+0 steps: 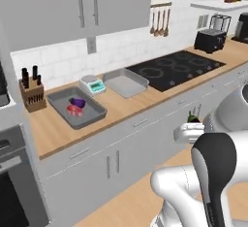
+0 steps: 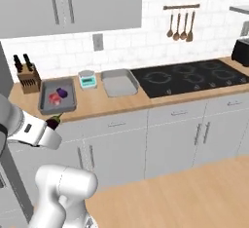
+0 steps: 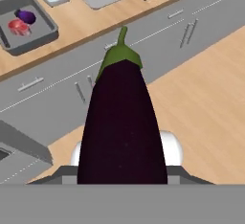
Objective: Place one eggplant and one steak in each tupperware on the nearby counter, to pack two identical lunches.
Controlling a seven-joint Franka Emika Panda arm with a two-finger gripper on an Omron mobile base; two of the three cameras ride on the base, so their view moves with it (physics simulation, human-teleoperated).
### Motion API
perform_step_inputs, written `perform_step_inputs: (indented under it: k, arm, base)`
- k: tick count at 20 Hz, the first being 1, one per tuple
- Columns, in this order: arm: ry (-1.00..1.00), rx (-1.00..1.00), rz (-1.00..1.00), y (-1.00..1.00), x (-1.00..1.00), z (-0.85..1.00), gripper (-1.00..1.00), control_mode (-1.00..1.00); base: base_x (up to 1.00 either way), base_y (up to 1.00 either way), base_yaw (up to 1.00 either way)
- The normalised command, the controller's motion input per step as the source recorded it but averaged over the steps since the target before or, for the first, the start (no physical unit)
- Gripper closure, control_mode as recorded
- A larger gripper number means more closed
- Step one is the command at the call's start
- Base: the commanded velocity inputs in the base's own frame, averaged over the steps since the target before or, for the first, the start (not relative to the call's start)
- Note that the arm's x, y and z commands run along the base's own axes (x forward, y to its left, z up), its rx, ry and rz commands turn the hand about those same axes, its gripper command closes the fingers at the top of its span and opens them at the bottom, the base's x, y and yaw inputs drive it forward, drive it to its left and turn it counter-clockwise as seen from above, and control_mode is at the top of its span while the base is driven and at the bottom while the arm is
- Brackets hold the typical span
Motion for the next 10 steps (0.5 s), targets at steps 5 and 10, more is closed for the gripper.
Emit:
perform_step_inputs:
  k: [5, 10]
  arm:
    - [0.00, 0.00, 0.00, 0.00, 0.00, 0.00, 1.00, 1.00]
    - [0.00, 0.00, 0.00, 0.00, 0.00, 0.00, 1.00, 1.00]
  base:
    - [1.00, -0.66, 0.23]
    - [1.00, -0.46, 0.23]
